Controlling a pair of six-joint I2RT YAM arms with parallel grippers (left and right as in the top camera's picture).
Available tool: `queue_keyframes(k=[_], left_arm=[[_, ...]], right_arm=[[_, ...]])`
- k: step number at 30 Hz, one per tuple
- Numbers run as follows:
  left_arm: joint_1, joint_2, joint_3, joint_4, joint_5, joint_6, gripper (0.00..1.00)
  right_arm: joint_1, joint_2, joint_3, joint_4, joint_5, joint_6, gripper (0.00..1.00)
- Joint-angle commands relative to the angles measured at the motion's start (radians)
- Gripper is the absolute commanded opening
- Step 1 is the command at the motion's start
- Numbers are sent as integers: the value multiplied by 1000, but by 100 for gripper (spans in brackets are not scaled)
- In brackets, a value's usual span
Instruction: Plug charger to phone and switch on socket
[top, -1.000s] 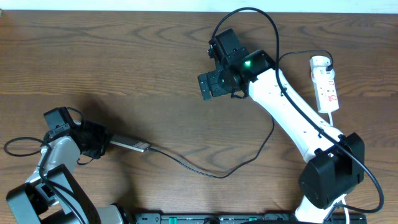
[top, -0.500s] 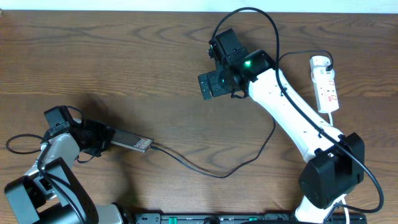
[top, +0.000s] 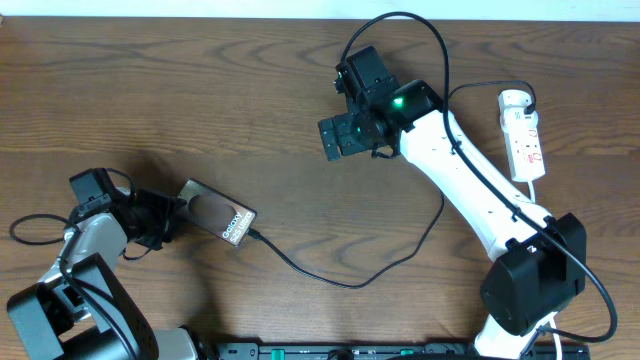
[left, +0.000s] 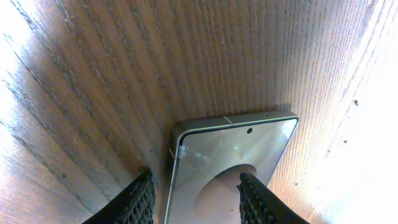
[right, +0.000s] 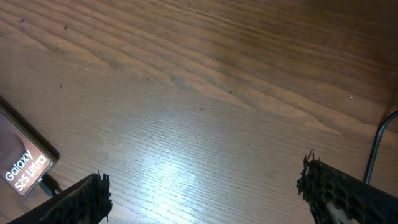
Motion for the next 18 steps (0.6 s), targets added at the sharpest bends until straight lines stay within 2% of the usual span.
queue_keyframes(k=[1, 6, 12, 14, 18], left_arm=[[-2, 43, -37, -11, -76, 24, 45], [-2, 23, -36, 134, 116, 56, 50], [-3, -113, -35, 438, 419, 88, 62], [-10, -175, -35, 491, 462, 114, 75], [-26, -312, -34, 497, 471, 127, 82]], right_arm=[[2, -17, 11, -1, 9, 11, 99], [0, -17, 11, -1, 9, 4, 99], [0, -17, 11, -1, 32, 5, 99], [-1, -17, 11, 0, 32, 5, 99], [-1, -17, 11, -1, 32, 5, 99]])
